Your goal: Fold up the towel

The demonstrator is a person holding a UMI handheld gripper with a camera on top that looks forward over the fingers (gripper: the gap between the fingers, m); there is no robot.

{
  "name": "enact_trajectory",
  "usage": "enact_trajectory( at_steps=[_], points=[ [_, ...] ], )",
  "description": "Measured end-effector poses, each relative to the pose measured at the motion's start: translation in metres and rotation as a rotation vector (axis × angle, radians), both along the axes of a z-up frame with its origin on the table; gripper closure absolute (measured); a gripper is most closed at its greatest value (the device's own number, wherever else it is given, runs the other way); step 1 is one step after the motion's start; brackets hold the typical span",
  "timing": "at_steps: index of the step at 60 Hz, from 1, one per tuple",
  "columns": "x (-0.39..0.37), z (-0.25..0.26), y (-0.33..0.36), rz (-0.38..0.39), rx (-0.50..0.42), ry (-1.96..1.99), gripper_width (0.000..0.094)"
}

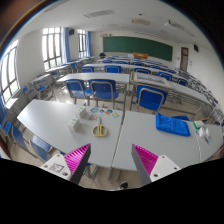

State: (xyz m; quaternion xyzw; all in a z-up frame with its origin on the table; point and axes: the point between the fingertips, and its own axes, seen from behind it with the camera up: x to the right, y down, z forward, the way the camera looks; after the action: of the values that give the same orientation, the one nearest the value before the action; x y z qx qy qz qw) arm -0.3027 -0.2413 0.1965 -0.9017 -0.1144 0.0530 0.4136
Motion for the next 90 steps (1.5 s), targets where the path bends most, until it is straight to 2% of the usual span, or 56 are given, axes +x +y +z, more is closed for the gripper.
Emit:
enact_trajectory(
  at_steps=[10, 23, 32, 40, 42, 44, 46, 51, 55, 56, 62, 70, 81, 90],
  points=[
    [0.075, -0.062, 0.072, -0.097, -0.019, -0.039, 0.0089],
    [0.179, -0.112, 0.220, -0.235, 0.044, -0.044, 0.0084],
    [0.219, -0.156, 0.305, -0.275, 0.036, -0.042, 0.0087],
    [0.238, -0.192, 0.345, -0.291, 0.000, -0.057, 0.0121],
    [0.240, -0.200, 0.349, -0.287, -0.010, -0.064, 0.0175],
    [0.242, -0.209, 0.350, -0.281, -0.030, -0.081, 0.0273],
    [0.242, -0.205, 0.358, -0.269, 0.006, -0.092, 0.0325],
    [0.228, -0.211, 0.360, -0.195, 0.026, -0.125, 0.0592],
    [0.229, -0.209, 0.365, -0.164, 0.052, -0.164, 0.0832],
    [0.233, -0.209, 0.365, -0.166, 0.057, -0.184, 0.0865],
    [0.234, -0.208, 0.364, -0.170, 0.049, -0.194, 0.0903],
    [0.216, -0.202, 0.360, -0.184, -0.012, -0.110, 0.0921],
    [0.161, -0.127, 0.343, -0.132, 0.004, 0.169, 0.0920],
    [0.186, -0.101, 0.350, -0.185, 0.017, 0.233, 0.0905]
  ],
)
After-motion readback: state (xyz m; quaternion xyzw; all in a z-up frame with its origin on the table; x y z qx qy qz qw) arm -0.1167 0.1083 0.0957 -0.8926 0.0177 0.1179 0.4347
